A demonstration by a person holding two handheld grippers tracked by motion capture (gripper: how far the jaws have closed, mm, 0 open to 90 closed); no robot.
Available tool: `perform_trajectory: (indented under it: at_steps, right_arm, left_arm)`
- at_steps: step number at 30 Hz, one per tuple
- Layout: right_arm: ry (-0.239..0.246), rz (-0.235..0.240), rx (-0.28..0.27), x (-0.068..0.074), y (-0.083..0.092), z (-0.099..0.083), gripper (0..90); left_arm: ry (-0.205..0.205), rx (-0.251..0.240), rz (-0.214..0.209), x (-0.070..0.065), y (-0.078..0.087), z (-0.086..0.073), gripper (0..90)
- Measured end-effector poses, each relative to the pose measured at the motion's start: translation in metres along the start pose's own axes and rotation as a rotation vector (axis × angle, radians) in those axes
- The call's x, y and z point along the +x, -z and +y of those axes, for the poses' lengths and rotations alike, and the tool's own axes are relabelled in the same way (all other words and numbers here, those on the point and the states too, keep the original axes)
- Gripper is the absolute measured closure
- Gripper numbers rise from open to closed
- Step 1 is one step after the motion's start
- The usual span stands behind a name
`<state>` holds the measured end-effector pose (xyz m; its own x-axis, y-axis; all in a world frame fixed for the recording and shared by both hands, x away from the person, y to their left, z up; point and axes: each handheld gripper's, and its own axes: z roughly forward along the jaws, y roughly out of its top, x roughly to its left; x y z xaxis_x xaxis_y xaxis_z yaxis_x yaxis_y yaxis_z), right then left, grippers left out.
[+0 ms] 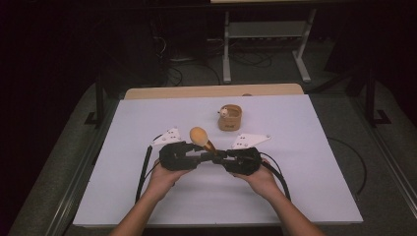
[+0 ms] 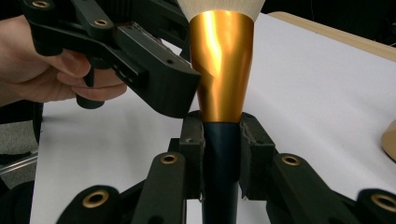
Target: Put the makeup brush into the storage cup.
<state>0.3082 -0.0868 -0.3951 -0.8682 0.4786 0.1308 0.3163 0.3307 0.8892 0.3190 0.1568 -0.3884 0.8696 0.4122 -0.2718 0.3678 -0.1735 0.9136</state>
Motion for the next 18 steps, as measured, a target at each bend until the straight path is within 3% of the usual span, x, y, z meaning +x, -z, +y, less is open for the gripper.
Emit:
perform_trajectory:
  at_steps: [7, 18]
  right_arm:
    - [0.004, -0.001, -0.006, 0.0027, -0.004, 0.0009, 73.2]
    - [0.02, -0.015, 0.0, 0.0083, -0.0085, 0.0017, 73.2]
  left_arm:
    - [0.008, -0.019, 0.003, -0.0014, -0.0021, 0.0016, 52.8]
    - [0.021, -0.038, -0.004, -0.0008, 0.0001, 0.0045, 62.1]
